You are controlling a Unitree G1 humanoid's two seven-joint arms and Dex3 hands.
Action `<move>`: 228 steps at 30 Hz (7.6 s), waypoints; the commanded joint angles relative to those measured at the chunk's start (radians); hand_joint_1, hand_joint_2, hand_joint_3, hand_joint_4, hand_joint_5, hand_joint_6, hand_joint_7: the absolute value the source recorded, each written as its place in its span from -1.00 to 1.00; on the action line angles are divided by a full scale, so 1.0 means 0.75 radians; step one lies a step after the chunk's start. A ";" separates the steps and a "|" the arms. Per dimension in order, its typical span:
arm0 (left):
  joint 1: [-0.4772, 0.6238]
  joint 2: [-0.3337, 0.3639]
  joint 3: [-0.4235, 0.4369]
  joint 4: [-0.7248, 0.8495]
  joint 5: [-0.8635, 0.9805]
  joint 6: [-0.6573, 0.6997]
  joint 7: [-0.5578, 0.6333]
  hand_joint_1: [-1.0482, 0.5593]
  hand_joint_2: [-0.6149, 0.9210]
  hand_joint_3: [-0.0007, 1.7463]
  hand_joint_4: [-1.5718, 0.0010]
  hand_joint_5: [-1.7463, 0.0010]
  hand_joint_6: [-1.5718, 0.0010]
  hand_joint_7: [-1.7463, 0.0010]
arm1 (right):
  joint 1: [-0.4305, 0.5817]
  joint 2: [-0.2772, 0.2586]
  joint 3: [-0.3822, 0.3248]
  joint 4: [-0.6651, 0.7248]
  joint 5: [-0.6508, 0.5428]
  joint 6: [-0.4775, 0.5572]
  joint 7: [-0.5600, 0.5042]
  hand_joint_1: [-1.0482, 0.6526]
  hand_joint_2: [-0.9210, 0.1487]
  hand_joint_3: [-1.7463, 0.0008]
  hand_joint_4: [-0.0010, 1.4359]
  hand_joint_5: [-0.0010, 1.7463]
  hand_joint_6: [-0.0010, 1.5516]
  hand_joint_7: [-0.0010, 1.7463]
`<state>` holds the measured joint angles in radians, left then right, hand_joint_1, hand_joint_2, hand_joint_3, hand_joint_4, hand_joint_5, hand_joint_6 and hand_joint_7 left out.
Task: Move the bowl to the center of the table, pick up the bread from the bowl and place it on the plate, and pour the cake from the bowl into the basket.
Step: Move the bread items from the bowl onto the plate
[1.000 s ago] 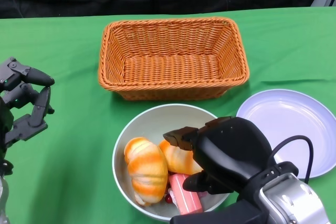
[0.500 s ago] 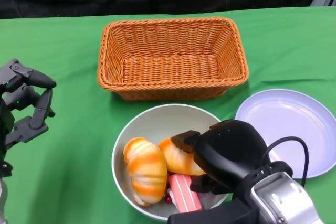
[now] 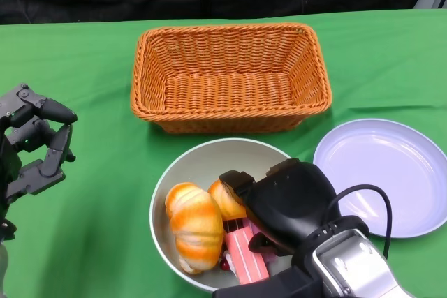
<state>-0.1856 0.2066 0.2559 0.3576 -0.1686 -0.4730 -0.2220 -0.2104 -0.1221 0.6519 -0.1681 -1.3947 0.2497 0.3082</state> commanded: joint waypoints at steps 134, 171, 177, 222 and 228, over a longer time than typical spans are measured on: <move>-0.041 0.080 0.005 0.187 0.004 -0.081 -0.038 0.03 0.65 0.01 0.05 -1.00 0.15 -0.65 | 0.028 -0.326 -0.611 0.141 1.191 0.353 -0.321 -0.06 -1.00 0.96 0.03 -0.39 0.05 -0.99; -0.030 0.077 -0.003 0.175 0.031 -0.071 -0.017 -0.01 0.66 0.00 0.04 -0.99 0.14 -0.66 | 0.161 -0.284 -0.658 -0.008 1.162 -0.049 -0.413 -0.38 -0.99 0.94 -0.91 -1.00 -0.70 -1.00; -0.029 0.074 -0.006 0.182 0.032 -0.081 -0.018 0.02 0.66 -0.01 0.04 -0.99 0.14 -0.66 | 0.228 -0.244 -0.687 -0.127 1.290 -0.281 -0.420 -0.38 -1.00 0.92 -0.70 -0.91 -0.58 -0.95; -0.027 0.037 -0.044 0.191 0.064 -0.128 0.025 0.00 0.75 -0.12 0.03 -0.96 0.15 -0.67 | -0.260 -0.166 -0.150 0.085 1.253 -0.610 0.173 -0.56 -1.00 0.94 -0.34 -0.97 -0.28 -0.98; -0.037 0.035 -0.047 0.214 0.061 -0.145 0.027 0.00 0.76 -0.15 0.02 -0.93 0.13 -0.63 | -0.287 -0.193 -0.133 0.025 1.206 -0.478 0.334 -0.59 -1.00 0.90 -0.44 -1.00 -0.31 -1.00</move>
<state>-0.2076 0.2262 0.2162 0.5062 -0.1176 -0.5687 -0.2003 -0.4062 -0.2534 0.5522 -0.1303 -0.4831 -0.1245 0.5370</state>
